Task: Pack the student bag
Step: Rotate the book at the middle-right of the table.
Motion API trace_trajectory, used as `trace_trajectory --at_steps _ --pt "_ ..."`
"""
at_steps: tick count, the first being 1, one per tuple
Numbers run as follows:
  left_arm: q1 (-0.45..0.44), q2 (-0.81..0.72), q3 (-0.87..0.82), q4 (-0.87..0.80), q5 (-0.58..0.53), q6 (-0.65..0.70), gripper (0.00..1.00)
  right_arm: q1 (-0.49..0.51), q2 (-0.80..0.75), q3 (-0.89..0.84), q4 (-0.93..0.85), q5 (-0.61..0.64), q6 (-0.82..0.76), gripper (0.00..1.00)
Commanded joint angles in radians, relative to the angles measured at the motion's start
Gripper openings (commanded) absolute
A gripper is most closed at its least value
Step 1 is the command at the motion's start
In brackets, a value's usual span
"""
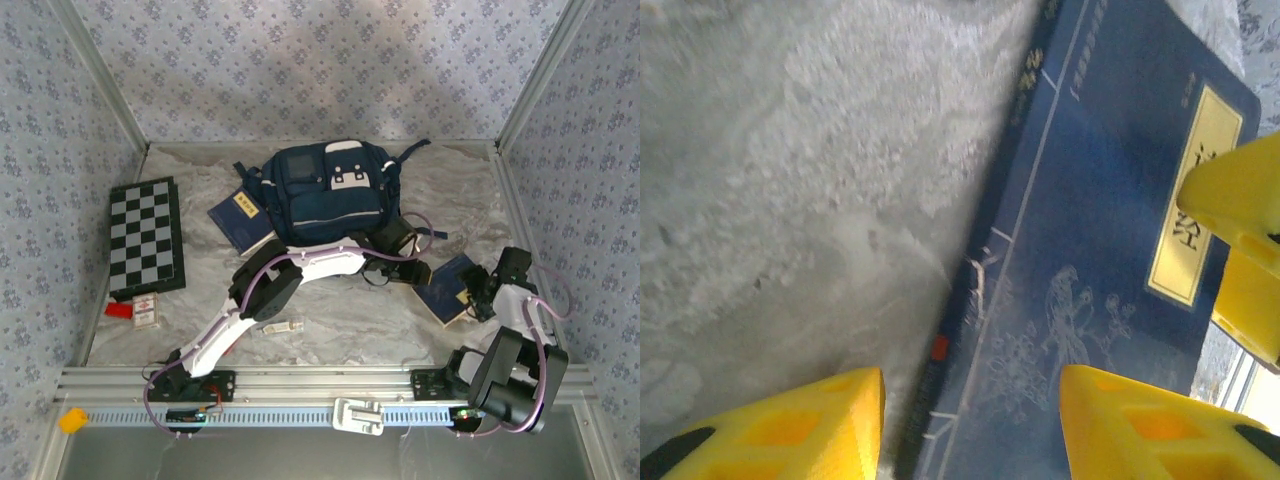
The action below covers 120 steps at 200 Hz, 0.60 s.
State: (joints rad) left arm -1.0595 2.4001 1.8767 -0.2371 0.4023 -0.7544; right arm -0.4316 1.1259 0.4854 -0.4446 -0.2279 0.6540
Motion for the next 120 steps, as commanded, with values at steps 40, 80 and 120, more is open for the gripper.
trace_trajectory --at_steps 40,80,120 --pt "-0.027 -0.203 -0.285 0.090 0.003 -0.084 0.46 0.194 0.089 0.082 0.036 -0.074 -0.004 0.83" --pt "-0.016 -0.346 -0.457 0.126 -0.138 -0.107 0.46 0.246 0.125 0.131 -0.024 -0.079 -0.069 0.83" --pt "0.019 -0.353 -0.477 0.166 -0.163 -0.145 0.47 0.148 0.032 0.111 -0.121 -0.072 -0.118 0.83"
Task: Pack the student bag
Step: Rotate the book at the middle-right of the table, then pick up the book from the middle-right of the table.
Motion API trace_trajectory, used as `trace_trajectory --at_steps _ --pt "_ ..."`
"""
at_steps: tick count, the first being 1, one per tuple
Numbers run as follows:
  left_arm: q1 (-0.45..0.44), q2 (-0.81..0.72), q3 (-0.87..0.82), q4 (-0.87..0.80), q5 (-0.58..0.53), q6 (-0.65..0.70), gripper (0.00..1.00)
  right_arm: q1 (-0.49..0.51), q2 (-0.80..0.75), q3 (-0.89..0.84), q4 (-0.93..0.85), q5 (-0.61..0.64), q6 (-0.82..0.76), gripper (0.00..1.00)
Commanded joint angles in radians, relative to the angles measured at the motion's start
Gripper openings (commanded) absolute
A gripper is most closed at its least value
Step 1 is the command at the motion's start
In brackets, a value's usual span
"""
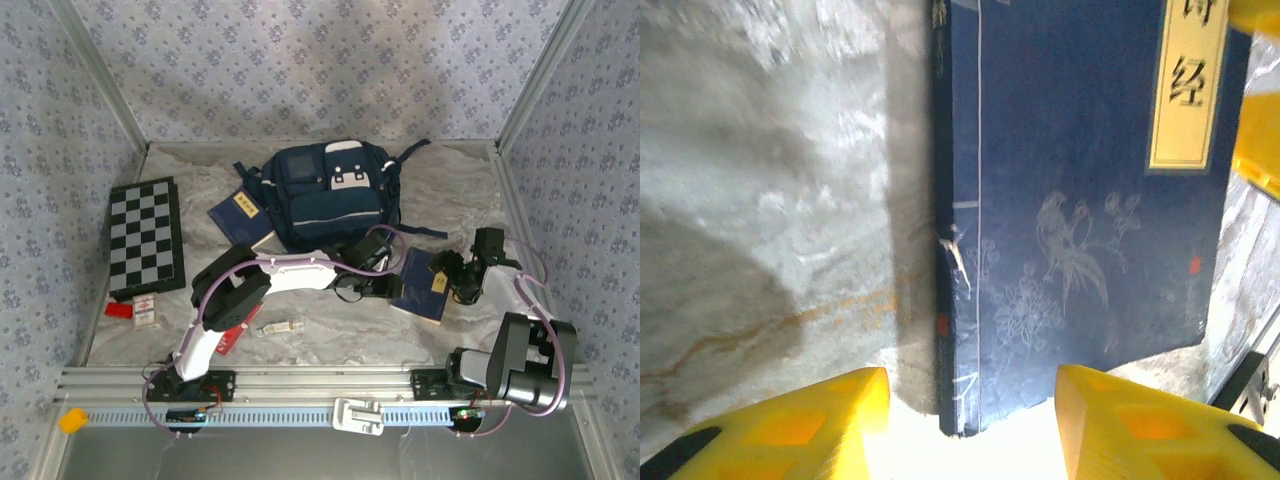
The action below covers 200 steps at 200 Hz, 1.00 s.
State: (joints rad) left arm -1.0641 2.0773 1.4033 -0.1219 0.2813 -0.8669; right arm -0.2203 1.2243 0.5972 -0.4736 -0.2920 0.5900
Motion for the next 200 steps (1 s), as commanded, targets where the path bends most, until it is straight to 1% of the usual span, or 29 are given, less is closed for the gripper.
trace_trajectory --at_steps 1,19,33,42,56,70,92,104,124,136,151,200 --pt "0.024 -0.030 -0.002 0.049 -0.042 -0.031 0.47 -0.066 -0.068 -0.002 -0.093 -0.008 -0.054 0.83" --pt "0.026 -0.008 0.047 0.016 -0.052 -0.009 0.47 -0.086 -0.129 -0.034 -0.113 -0.002 -0.058 0.82" --pt "0.025 0.017 0.083 0.013 -0.051 -0.010 0.47 -0.085 -0.161 -0.072 -0.106 -0.034 -0.049 0.80" --pt "0.025 0.038 0.106 0.006 -0.053 -0.012 0.47 -0.086 -0.169 -0.098 -0.093 -0.064 -0.037 0.77" --pt "0.026 0.064 0.138 0.001 -0.053 -0.012 0.46 -0.076 -0.169 -0.126 -0.075 -0.095 -0.032 0.73" --pt "0.027 0.085 0.169 0.001 -0.043 -0.010 0.46 -0.071 -0.163 -0.145 -0.055 -0.098 -0.027 0.69" --pt "0.027 0.125 0.235 -0.059 -0.041 -0.003 0.45 -0.069 -0.139 -0.153 -0.033 -0.119 -0.028 0.63" --pt "0.026 0.133 0.239 -0.059 -0.045 -0.007 0.45 -0.060 -0.127 -0.160 -0.004 -0.146 -0.024 0.61" --pt "0.026 0.149 0.248 -0.071 -0.043 -0.009 0.45 -0.042 -0.113 -0.157 0.007 -0.146 -0.024 0.55" --pt "0.027 0.163 0.261 -0.093 -0.044 -0.010 0.45 -0.041 -0.110 -0.157 0.013 -0.149 -0.024 0.54" --pt "0.027 0.165 0.251 -0.077 -0.044 -0.014 0.45 -0.039 -0.105 -0.157 0.018 -0.159 -0.025 0.52" --pt "0.026 0.193 0.267 -0.082 -0.030 -0.015 0.43 -0.039 -0.096 -0.137 -0.006 -0.175 -0.051 0.53"
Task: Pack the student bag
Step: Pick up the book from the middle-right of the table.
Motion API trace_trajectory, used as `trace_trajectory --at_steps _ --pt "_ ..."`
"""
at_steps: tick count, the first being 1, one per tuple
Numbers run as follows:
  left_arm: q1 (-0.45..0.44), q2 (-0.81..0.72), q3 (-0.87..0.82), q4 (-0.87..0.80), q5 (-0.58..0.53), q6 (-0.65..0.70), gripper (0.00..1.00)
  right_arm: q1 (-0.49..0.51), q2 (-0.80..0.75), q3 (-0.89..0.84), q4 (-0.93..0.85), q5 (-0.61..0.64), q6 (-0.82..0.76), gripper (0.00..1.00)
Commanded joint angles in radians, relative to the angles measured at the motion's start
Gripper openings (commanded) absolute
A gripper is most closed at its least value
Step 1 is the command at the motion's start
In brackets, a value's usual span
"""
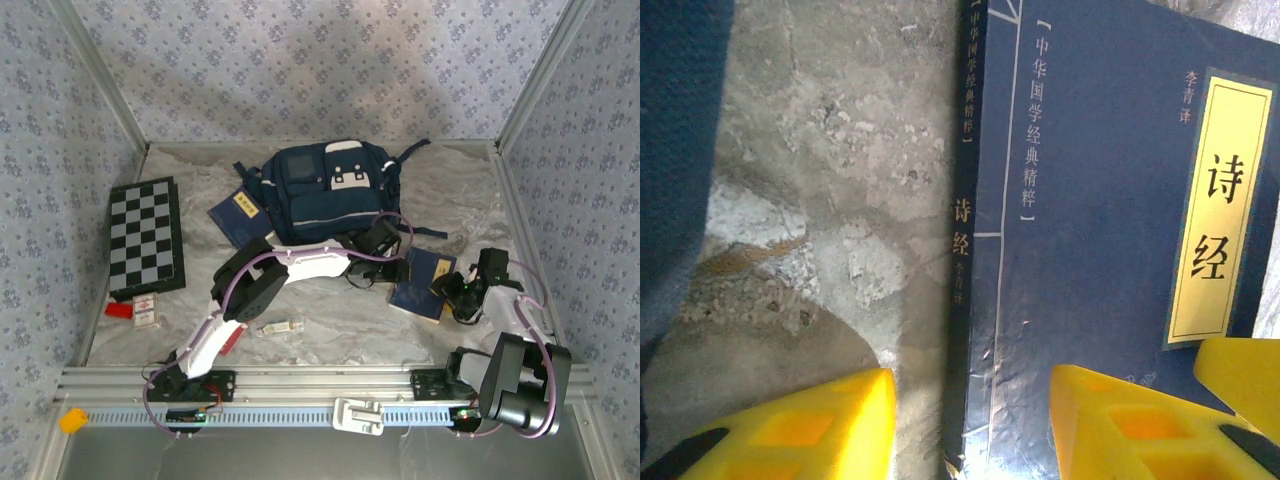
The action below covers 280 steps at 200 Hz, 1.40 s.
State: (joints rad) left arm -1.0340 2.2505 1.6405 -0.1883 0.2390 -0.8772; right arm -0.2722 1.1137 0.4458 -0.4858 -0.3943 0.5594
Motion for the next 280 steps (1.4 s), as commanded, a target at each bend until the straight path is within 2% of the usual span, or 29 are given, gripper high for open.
trace_trajectory --at_steps 1,59,131,189,223,280 --pt "-0.004 0.020 0.030 -0.016 0.012 -0.006 0.43 0.013 0.014 0.015 0.007 -0.074 -0.022 0.53" --pt "-0.003 0.023 0.024 -0.016 0.012 -0.002 0.41 0.011 -0.040 0.047 -0.031 -0.160 -0.049 0.50" --pt "-0.001 0.023 0.026 -0.026 0.003 0.006 0.40 -0.004 -0.104 0.088 -0.094 -0.200 -0.082 0.37" --pt "-0.001 0.021 0.022 -0.026 0.005 0.007 0.40 -0.004 -0.107 0.102 -0.107 -0.240 -0.093 0.31" --pt "-0.001 0.020 0.022 -0.026 0.005 0.009 0.39 -0.004 -0.114 0.102 -0.135 -0.215 -0.110 0.22" --pt "0.002 0.006 0.027 -0.037 -0.003 0.017 0.39 -0.010 -0.104 0.102 -0.137 -0.208 -0.112 0.14"
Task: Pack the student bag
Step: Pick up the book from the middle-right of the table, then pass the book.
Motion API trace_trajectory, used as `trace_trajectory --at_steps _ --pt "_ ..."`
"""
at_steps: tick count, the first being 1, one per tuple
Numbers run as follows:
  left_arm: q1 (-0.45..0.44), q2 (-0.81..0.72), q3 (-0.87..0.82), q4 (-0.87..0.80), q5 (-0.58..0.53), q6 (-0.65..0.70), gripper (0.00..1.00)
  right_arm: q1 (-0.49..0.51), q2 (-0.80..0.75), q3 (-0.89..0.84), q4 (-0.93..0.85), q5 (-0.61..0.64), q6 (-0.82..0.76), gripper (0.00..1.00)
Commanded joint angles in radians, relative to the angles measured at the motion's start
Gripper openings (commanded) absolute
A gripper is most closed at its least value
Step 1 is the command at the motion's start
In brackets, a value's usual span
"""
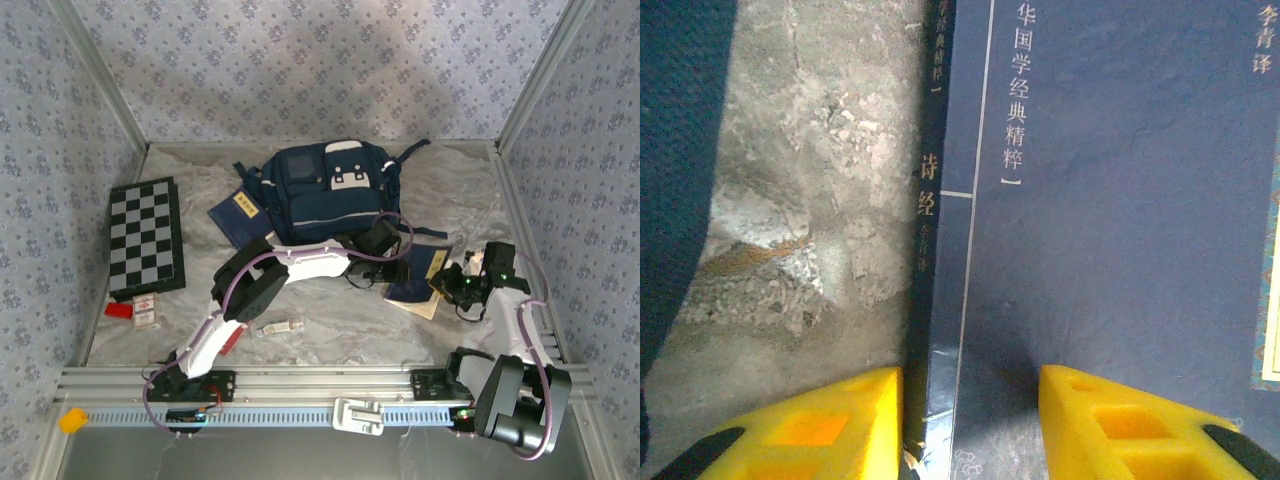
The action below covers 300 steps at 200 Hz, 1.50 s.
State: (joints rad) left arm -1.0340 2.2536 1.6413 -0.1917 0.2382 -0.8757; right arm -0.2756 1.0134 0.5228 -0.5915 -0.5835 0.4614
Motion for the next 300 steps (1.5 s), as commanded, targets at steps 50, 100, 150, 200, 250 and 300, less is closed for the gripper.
trace_trajectory --at_steps 50,100,150,200,250,300 --pt "0.033 -0.077 0.028 -0.023 0.022 0.014 0.43 -0.010 -0.027 0.067 -0.033 -0.035 0.016 0.05" --pt "0.095 -0.286 -0.128 0.066 0.074 -0.013 0.54 0.000 -0.100 0.161 -0.044 -0.093 0.058 0.00" --pt "0.255 -0.470 -0.334 0.211 0.217 -0.063 0.67 0.107 -0.118 0.303 -0.025 -0.136 0.081 0.00" --pt "0.355 -0.546 -0.460 0.408 0.347 -0.146 0.76 0.271 -0.087 0.354 0.164 -0.149 0.193 0.00" --pt "0.371 -0.538 -0.495 0.547 0.387 -0.217 0.74 0.348 -0.013 0.347 0.380 -0.207 0.307 0.00" --pt "0.365 -0.514 -0.500 0.698 0.432 -0.302 0.61 0.383 0.011 0.315 0.495 -0.210 0.359 0.00"
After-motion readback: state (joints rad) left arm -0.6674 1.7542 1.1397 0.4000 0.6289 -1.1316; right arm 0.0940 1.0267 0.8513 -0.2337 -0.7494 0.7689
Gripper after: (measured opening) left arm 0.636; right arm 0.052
